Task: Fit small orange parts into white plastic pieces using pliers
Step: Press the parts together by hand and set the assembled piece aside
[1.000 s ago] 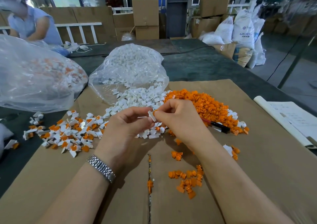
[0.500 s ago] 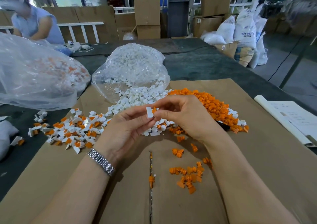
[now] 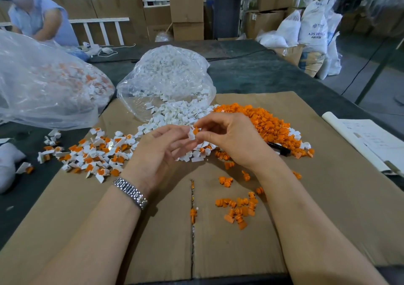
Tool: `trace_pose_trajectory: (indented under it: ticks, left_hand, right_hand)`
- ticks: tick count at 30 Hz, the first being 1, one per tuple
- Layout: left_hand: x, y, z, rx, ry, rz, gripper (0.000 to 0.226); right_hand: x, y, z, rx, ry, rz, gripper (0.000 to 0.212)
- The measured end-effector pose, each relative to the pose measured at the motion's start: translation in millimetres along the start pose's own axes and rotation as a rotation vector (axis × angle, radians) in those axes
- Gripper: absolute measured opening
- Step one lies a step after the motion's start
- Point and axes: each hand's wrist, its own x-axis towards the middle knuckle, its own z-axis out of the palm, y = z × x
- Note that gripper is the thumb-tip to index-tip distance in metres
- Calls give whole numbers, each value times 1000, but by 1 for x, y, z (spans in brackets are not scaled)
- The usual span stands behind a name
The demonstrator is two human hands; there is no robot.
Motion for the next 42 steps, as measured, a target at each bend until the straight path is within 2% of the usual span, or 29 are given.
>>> trace_pose_trajectory:
  ticks: [3, 6, 10, 14, 20, 29, 33, 38, 40, 42]
  left_hand:
    - [-2, -2, 2, 26, 23, 14, 3]
    - [-2, -1, 4, -6, 33, 3, 4]
    - [-3, 0, 4, -19, 28, -29, 6]
    - [-3, 1, 5, -2, 32, -30, 8]
    - [-2, -2, 0, 125, 50, -12, 7]
    - [-3, -1, 4, 77, 22, -47, 7]
    - [-3, 0, 6, 98, 52, -45, 9]
    - [-3, 3, 7, 10, 15, -70, 11]
    - [-3, 3, 7, 2, 29, -58, 12]
    - [-2, 4, 7, -1, 54, -41, 13]
  right_hand:
    - [-1, -1, 2, -46, -39, -6, 21]
    - [0, 1, -2, -13, -57, 43, 23]
    - [0, 3, -6, 114, -23, 134, 14]
    - [0, 3, -2, 135, -14, 147, 11]
    - [0, 4, -1, 178, -16, 177, 12]
    - [1, 4, 1, 320, -10, 262, 10]
    - [1, 4, 4, 308, -6, 264, 8]
    - [2, 2, 4, 357, -3, 272, 11]
    - [2, 3, -2, 284, 56, 264, 13]
    - [3, 6, -12, -95, 174, 229, 14]
